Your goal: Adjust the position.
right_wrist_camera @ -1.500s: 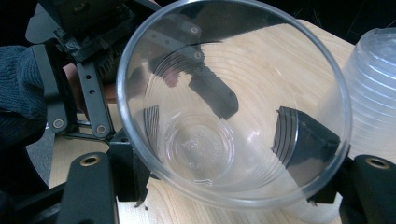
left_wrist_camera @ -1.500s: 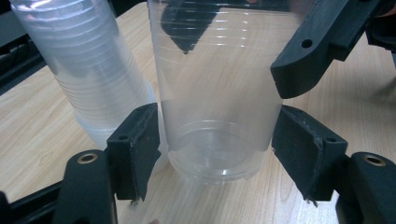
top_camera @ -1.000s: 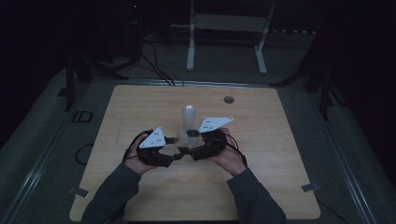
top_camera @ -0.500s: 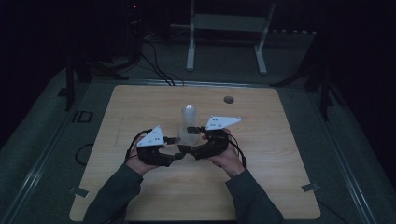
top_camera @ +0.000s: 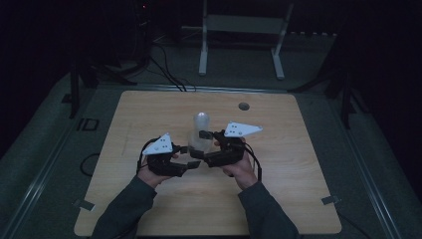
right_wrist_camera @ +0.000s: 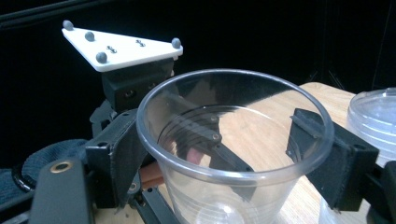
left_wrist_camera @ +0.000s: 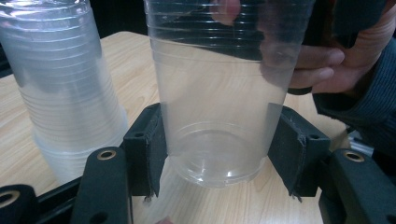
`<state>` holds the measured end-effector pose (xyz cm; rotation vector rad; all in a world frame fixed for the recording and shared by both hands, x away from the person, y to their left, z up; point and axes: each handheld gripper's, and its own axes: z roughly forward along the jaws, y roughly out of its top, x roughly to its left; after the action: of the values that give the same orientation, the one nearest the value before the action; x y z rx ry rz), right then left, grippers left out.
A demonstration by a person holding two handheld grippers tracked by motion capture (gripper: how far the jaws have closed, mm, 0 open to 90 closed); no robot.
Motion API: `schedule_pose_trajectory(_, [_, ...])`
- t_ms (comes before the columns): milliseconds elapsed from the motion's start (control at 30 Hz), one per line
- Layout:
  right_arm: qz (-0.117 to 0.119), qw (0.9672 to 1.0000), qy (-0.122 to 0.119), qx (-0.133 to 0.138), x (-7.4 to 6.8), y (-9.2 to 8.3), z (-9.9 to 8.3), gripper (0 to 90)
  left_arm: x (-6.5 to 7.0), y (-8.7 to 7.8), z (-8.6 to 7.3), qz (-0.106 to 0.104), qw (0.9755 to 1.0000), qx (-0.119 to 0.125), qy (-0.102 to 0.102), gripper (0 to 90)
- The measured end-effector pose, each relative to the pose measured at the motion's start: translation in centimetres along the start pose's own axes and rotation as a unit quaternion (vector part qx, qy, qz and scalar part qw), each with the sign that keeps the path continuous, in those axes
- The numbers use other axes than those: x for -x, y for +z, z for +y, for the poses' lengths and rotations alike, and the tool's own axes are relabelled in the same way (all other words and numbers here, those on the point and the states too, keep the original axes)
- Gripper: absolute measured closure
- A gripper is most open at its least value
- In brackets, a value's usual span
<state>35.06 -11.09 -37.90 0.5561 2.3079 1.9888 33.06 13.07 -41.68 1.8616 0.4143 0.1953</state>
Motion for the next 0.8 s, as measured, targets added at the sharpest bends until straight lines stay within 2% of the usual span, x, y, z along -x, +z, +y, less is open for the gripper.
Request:
schedule_pose_trajectory(433, [-0.006,0.9998,-0.004,0.020,-0.11,-0.14,-0.04,23.9,-0.12,0.18,-0.30,-0.017,0.9996,0.017,-0.013,41.0])
schedule_pose_trajectory(633, [-0.009,0.9997,-0.011,0.017,-0.21,-0.16,-0.11,26.5,-0.09,0.20,-0.28,-0.016,0.9998,0.010,-0.010,39.5])
schedule_pose_trajectory(800, [-0.010,0.9997,-0.010,0.020,-0.22,-0.20,-0.11,27.1,0.04,0.41,-0.29,-0.008,0.9999,0.000,-0.007,32.9])
